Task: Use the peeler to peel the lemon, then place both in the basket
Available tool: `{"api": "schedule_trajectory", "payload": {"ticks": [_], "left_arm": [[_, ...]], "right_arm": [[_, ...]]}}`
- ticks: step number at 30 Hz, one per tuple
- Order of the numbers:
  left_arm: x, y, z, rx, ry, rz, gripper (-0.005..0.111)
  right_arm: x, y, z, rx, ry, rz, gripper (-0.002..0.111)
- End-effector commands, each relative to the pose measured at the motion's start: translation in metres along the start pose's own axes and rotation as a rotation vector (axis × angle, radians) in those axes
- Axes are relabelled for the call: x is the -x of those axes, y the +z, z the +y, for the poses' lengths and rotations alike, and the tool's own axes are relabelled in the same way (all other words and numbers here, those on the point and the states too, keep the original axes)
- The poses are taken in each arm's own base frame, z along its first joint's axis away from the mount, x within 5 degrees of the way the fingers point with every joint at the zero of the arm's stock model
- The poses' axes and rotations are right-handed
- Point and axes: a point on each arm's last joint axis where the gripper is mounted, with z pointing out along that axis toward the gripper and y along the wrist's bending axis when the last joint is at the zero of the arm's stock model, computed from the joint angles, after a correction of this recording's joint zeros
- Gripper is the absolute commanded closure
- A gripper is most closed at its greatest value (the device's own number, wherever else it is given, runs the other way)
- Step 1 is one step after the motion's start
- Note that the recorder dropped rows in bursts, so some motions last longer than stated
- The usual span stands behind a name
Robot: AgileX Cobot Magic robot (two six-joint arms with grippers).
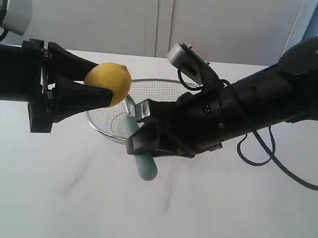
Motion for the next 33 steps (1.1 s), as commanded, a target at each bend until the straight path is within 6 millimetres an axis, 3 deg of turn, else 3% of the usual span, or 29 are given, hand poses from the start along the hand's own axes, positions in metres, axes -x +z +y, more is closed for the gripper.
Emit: {"api": "schedule_trajectory", "payload": {"ticks": [1, 33], "left_arm": [[0.003, -0.001, 0.001, 0.019, -0.015, -0.027, 0.107], [-0.008, 0.008, 0.008, 0.003, -0.070, -0.012, 0.107]], "right_arm": [[0.002, 0.000, 0.002, 0.007, 0.021, -0.012, 0.108], [0.001, 0.000, 0.006, 0.049, 0.051, 0.004, 0.108]]}}
